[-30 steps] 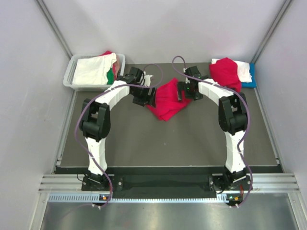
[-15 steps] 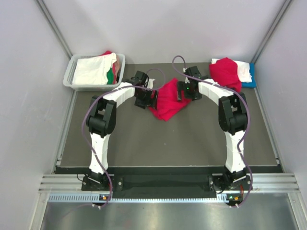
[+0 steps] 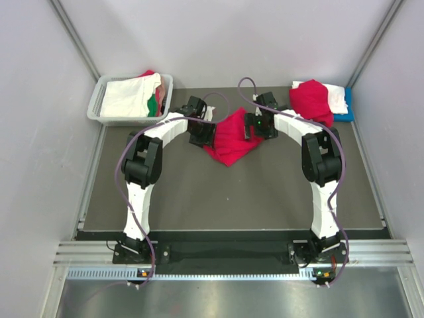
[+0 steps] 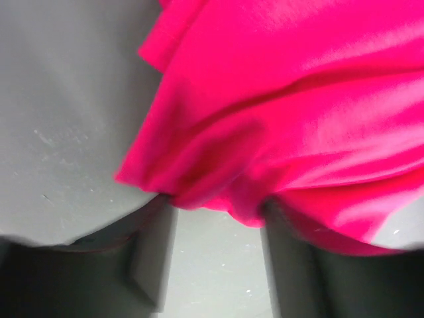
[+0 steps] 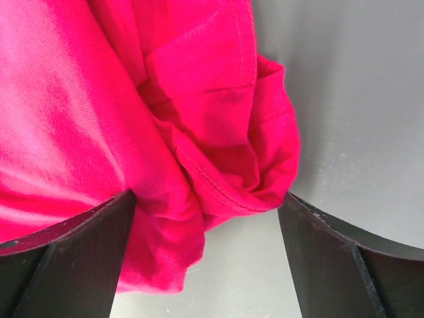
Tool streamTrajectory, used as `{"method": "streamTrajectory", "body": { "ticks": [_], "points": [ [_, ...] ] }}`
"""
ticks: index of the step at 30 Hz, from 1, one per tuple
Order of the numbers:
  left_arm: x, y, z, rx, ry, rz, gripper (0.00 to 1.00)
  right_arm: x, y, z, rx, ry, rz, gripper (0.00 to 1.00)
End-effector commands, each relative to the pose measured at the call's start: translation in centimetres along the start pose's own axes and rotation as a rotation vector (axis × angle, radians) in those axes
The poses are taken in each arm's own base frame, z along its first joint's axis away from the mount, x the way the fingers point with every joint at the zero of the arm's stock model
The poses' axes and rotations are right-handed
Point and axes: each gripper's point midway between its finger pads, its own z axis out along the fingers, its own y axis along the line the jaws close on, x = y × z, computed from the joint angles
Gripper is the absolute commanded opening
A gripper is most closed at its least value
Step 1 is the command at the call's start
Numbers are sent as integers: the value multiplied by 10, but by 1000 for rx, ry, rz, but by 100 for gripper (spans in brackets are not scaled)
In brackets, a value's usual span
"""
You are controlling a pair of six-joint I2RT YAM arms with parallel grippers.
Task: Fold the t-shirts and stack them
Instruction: Fold the tshirt
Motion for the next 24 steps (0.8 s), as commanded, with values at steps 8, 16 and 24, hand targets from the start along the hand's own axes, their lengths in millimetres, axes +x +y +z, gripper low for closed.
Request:
{"method": "streamTrajectory", "body": {
  "ticks": [8, 16, 24],
  "points": [
    [-9, 3, 3, -7, -34, 17, 0, -2, 3, 3, -25, -17, 7, 78],
    [-10, -2, -10, 4, -26, 29, 29, -5, 1, 0, -14, -27, 9, 80],
    [-32, -15, -66, 87, -109, 30, 80, -5, -1, -1, -7, -26, 3, 80]
  ]
}}
